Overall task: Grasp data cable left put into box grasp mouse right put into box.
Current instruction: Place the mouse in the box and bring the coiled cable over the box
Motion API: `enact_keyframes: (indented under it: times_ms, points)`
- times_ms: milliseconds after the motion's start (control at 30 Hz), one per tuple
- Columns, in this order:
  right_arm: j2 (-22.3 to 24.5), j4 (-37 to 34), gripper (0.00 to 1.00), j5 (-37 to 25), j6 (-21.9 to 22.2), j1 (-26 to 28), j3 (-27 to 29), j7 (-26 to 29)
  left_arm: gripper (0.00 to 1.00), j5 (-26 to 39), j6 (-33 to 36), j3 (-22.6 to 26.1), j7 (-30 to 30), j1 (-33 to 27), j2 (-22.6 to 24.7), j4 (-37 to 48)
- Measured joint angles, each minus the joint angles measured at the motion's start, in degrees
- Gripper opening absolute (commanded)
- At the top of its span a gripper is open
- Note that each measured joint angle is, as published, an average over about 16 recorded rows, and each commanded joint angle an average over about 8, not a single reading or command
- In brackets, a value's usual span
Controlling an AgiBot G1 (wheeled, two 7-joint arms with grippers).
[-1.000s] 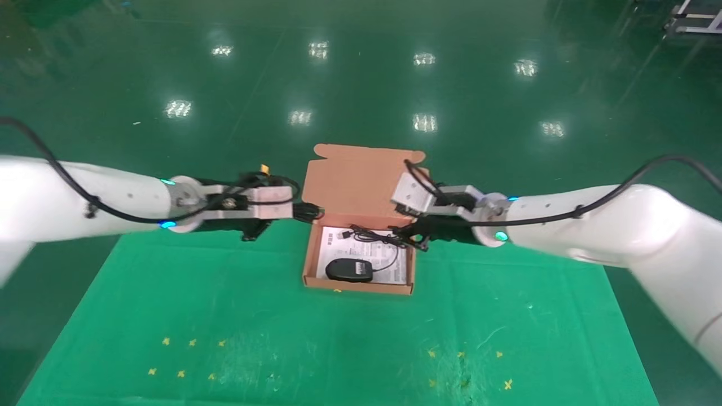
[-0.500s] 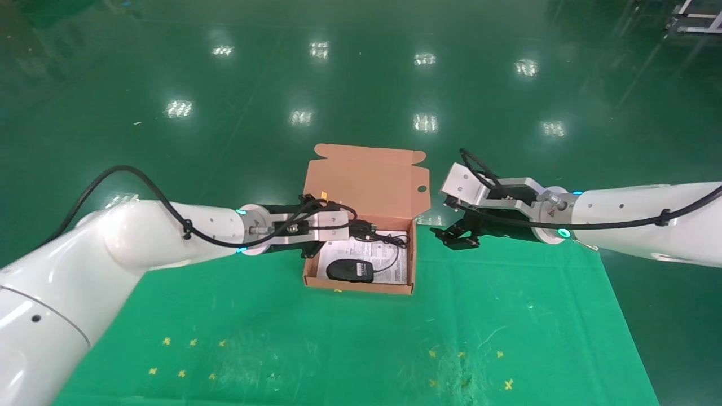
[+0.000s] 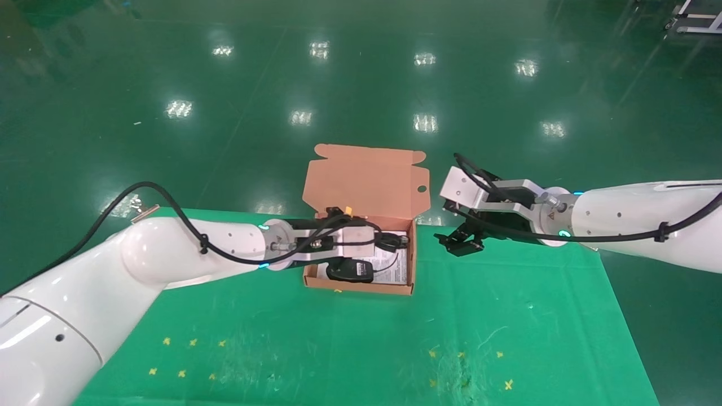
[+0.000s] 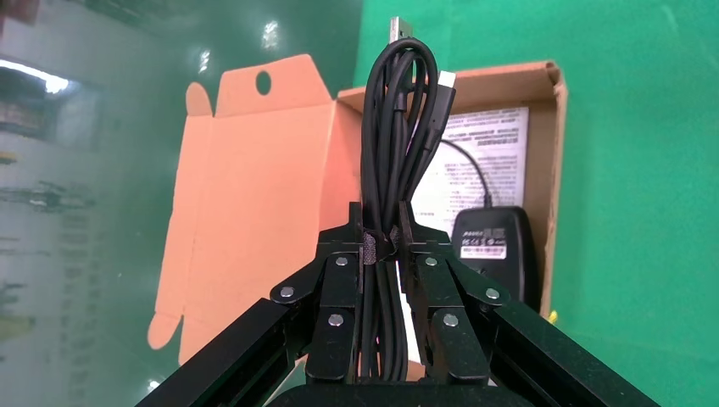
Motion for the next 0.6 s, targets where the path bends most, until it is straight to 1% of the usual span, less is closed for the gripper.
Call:
enact_keyframes:
  times_ms: [33, 67, 333, 600]
  points:
    - [0.1, 0.2, 1.00, -0.2, 0.0, 0.0, -0.1, 0.2, 0.92, -0.3, 0.0, 0.2, 0.1, 0.0, 0.0, -0.1]
    - [0.1, 0.3, 1.00, -0.3, 0.0, 0.0, -0.1, 0.4, 1.00, -0.6, -0.1, 0.3, 0.2, 0.0, 0.0, -0.2]
    - [0.1, 0.4, 1.00, -0.5, 0.1, 0.0, -0.2, 0.5, 1.00, -1.0, 0.1, 0.5, 0.3, 0.0, -0.2, -0.4]
    - [0.3, 0.8, 1.00, -0.7, 0.7, 0.9, 0.3, -0.1, 1.00, -1.0, -0.2, 0.1, -0.6, -1.0, -1.5, -1.6]
